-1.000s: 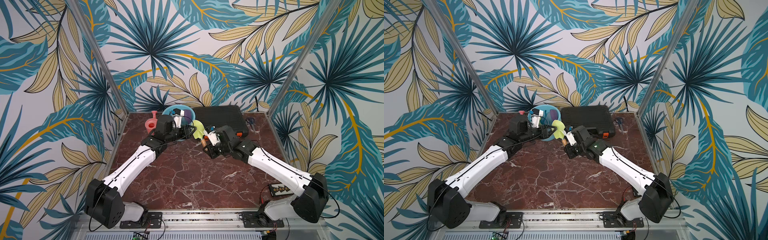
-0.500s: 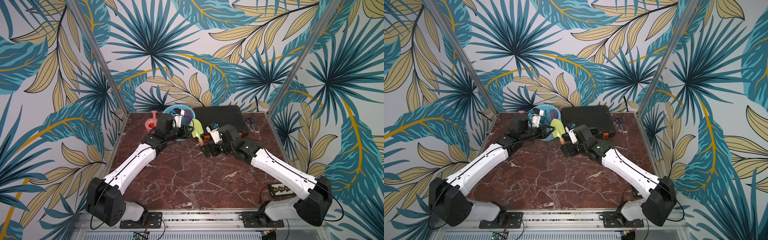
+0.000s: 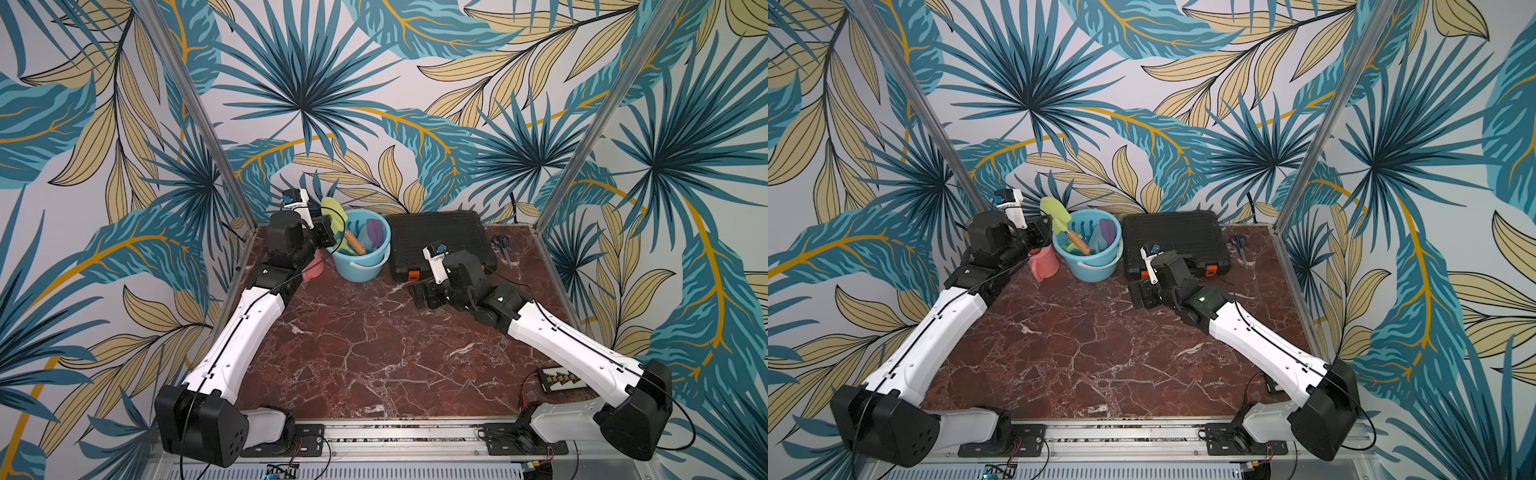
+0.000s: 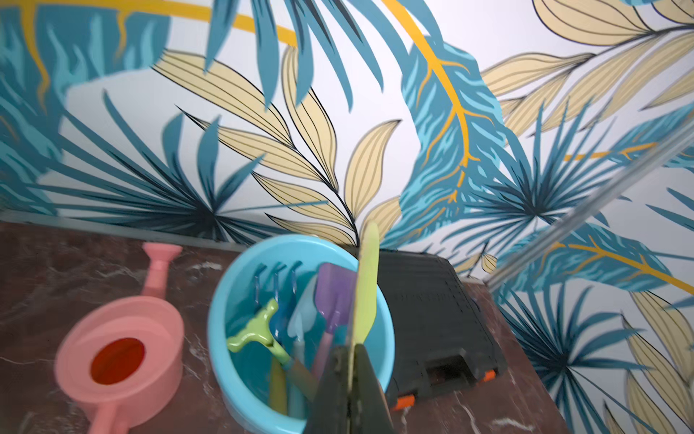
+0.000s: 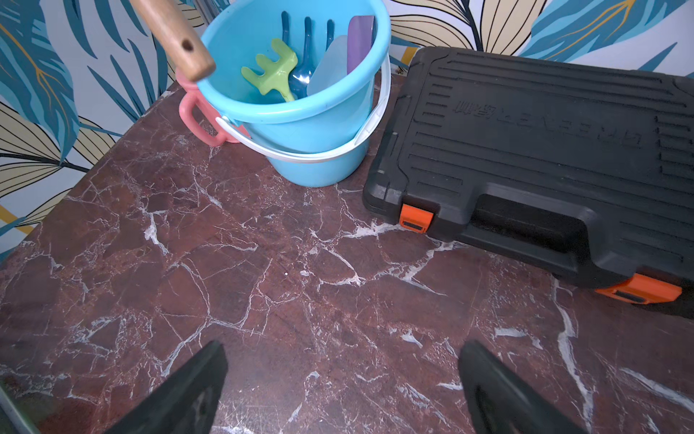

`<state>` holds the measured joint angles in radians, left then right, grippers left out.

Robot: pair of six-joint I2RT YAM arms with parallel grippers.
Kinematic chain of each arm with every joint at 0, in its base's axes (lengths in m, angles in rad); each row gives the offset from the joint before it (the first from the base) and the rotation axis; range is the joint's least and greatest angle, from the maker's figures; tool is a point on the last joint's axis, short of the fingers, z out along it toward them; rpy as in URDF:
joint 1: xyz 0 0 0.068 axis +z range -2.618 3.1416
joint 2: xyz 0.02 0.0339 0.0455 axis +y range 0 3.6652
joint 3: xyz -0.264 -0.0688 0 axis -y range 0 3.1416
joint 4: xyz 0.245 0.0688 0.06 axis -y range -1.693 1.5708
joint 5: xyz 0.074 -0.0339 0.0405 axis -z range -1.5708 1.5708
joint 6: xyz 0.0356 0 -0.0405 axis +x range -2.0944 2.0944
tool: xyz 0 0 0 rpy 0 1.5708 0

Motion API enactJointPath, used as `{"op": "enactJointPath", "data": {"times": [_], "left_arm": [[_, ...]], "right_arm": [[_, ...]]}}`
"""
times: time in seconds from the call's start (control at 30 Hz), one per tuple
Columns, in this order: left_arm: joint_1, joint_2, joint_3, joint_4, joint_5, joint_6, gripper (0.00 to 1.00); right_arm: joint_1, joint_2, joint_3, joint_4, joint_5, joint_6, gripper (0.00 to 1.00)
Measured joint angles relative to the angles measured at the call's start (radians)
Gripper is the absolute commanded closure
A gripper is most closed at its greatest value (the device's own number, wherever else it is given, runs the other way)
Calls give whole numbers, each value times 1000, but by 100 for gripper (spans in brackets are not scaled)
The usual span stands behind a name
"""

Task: Organize the gardening tools
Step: Place the gardening tool in the container.

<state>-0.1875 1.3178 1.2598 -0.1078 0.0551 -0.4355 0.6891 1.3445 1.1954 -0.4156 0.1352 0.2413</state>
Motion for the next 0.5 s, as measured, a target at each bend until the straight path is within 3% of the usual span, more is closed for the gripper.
{"op": "enactJointPath", "data": {"times": [0.2,0.5], "left_arm": [[6,105,8,169,-76,98,100],[-1,369,60,357,-17,235,100]], "right_arm": [[0,0,0,1,-1,14,0],[0,-5,-8,7,0,36,0]]}}
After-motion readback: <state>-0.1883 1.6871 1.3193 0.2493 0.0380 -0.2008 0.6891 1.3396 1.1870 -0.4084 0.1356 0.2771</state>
